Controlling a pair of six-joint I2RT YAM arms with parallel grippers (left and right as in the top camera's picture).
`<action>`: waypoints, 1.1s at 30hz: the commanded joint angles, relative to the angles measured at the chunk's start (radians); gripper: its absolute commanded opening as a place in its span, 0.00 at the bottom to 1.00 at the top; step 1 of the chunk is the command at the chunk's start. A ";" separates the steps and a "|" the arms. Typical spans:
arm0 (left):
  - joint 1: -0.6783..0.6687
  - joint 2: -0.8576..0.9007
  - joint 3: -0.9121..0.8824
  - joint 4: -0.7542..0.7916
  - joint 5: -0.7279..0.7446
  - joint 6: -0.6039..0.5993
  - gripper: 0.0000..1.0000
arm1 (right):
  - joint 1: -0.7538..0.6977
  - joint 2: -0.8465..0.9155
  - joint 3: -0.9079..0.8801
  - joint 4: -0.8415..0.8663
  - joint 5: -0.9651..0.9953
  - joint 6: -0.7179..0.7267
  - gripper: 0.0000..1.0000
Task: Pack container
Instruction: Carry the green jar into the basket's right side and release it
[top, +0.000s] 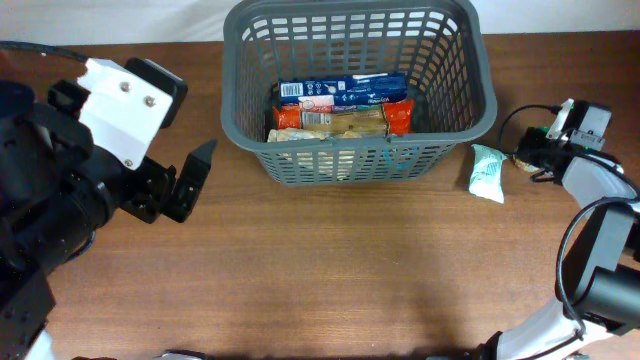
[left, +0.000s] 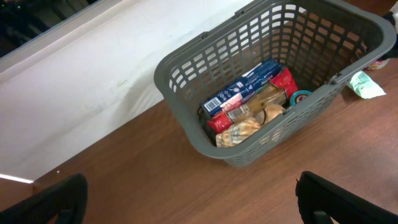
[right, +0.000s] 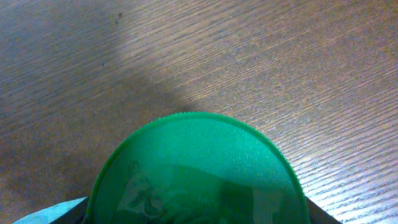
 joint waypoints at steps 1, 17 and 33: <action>0.005 -0.005 -0.001 0.000 0.011 -0.010 0.99 | 0.001 0.004 0.067 -0.022 0.005 0.007 0.52; 0.004 -0.005 -0.001 0.000 0.011 -0.010 1.00 | 0.227 -0.050 1.193 -0.769 0.031 -0.023 0.47; 0.004 -0.005 -0.001 0.000 0.011 -0.010 1.00 | 0.695 0.063 1.314 -0.958 0.050 0.084 0.45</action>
